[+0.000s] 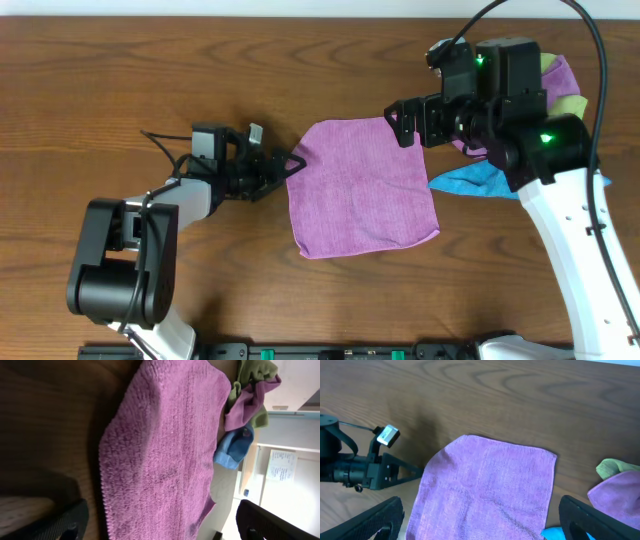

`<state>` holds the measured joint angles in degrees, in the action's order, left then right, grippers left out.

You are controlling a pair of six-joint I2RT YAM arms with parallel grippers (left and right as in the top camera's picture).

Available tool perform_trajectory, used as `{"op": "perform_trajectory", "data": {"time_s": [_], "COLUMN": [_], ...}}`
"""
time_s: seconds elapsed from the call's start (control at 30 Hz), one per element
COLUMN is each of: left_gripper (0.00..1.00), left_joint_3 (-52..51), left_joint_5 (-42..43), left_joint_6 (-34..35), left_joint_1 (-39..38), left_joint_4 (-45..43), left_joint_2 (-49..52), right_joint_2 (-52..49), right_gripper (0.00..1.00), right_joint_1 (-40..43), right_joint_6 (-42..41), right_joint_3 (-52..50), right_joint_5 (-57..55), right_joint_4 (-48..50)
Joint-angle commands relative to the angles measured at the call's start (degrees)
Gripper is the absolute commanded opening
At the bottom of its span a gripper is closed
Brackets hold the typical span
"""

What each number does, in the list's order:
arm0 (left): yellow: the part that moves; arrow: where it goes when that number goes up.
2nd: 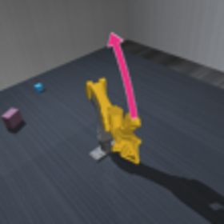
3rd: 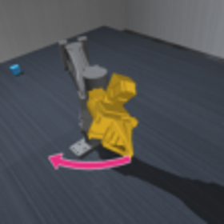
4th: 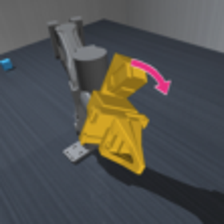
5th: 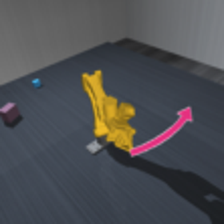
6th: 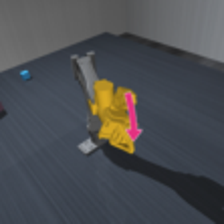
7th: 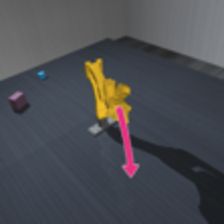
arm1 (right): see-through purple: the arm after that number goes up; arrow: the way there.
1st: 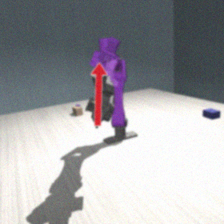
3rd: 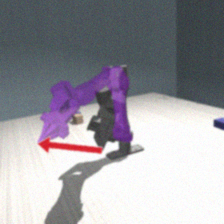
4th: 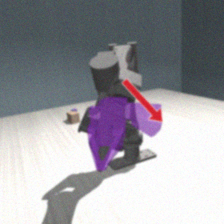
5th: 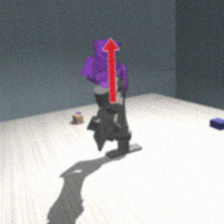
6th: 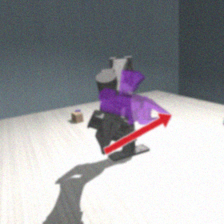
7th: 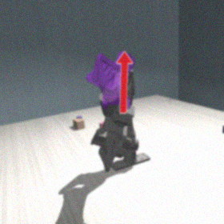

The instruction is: Fold the cloth

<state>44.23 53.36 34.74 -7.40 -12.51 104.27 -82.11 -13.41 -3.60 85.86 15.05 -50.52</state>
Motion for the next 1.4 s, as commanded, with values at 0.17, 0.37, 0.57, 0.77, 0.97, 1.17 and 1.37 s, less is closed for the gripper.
{"op": "perform_trajectory", "data": {"time_s": [0.17,0.37,0.57,0.77,0.97,1.17,1.37], "left_gripper": [0.95,0.95,0.95,0.95,0.95,0.95,0.95], "left_joint_3": [-0.04,-0.02,-0.02,1.31,7.30,14.05,14.78], "left_joint_5": [-0.92,1.07,3.52,3.72,2.82,6.19,6.62], "left_joint_6": [4.04,9.86,19.69,29.94,31.36,31.50,30.56], "left_joint_1": [-0.92,-1.05,-2.45,-2.36,-2.10,-2.38,-2.38], "left_joint_4": [-3.06,-10.56,-19.76,-29.46,-31.30,-31.28,-31.76], "left_joint_2": [2.67,5.99,10.88,13.62,14.19,14.49,14.49], "right_joint_2": [0.68,0.68,0.68,0.68,0.68,0.68,0.68], "right_gripper": [0.99,0.99,0.99,1.00,0.99,0.99,0.99], "right_joint_1": [-0.17,-0.17,-0.17,-0.17,-0.17,-0.17,-0.17], "right_joint_6": [0.72,0.90,0.90,0.90,0.87,0.85,0.85], "right_joint_3": [0.83,0.83,0.83,0.81,0.81,0.81,0.81], "right_joint_5": [0.44,0.42,0.42,0.42,0.35,-0.24,-0.22], "right_joint_4": [-0.04,-0.07,-0.07,-0.11,-0.26,-0.74,-0.74]}}
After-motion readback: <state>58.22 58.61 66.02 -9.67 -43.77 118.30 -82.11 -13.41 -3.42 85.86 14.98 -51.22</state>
